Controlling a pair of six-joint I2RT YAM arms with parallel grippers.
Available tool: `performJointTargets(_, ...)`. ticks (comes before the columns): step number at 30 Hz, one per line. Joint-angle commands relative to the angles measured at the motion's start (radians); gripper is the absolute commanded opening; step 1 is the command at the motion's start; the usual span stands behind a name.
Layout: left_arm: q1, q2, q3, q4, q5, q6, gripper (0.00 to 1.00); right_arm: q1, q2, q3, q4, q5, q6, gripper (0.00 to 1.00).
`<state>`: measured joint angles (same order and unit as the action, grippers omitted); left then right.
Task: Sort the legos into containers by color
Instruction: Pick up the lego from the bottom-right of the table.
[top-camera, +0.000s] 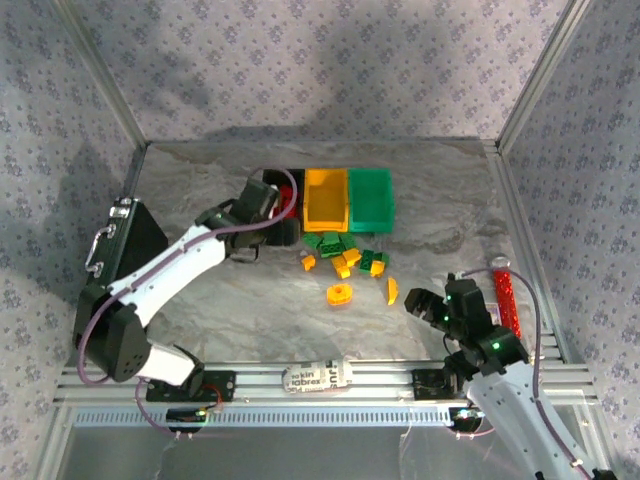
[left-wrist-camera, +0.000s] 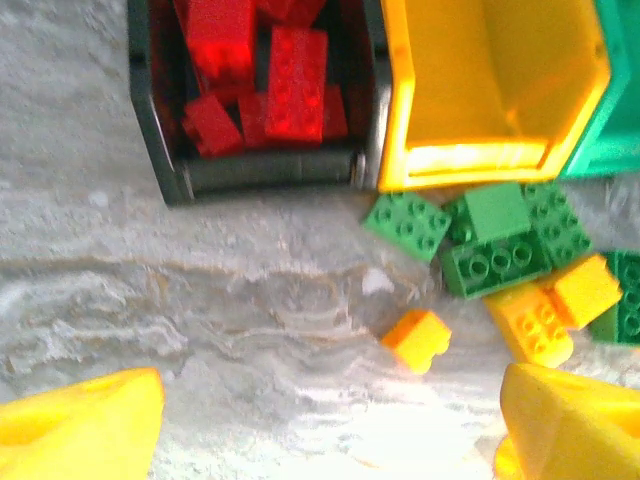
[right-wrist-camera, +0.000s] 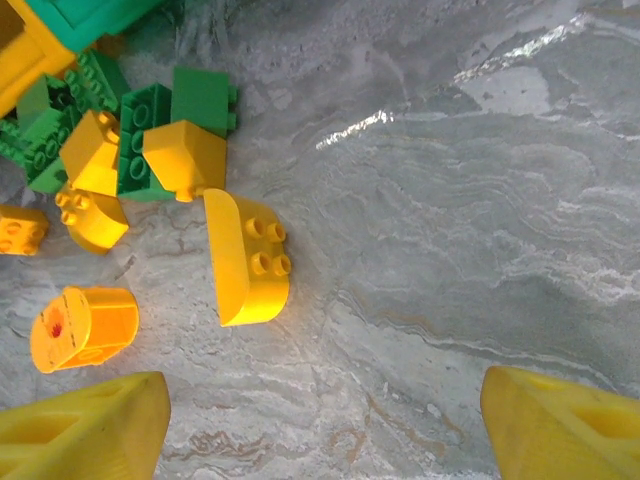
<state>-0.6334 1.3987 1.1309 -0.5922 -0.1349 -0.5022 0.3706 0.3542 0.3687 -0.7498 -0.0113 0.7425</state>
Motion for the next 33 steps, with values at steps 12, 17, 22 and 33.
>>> performJointTargets(12, -0.179, -0.226, -0.361, 0.110, -0.083, -0.169, 0.86, 0.051, 0.201, 0.089, 0.058, -0.021, -0.072, 0.82)
performJointTargets(17, -0.246, -0.289, -0.476, 0.144, -0.103, -0.252, 0.86, 0.118, 0.331, 0.136, 0.090, 0.029, -0.073, 0.80)
performJointTargets(22, -0.302, -0.337, -0.568, 0.172, -0.116, -0.336, 0.86, 0.177, 0.482, 0.175, 0.127, 0.068, -0.054, 0.75)
performJointTargets(33, -0.427, -0.389, -0.602, 0.146, -0.189, -0.420, 0.86, 0.201, 0.742, 0.231, 0.261, 0.063, -0.054, 0.67)
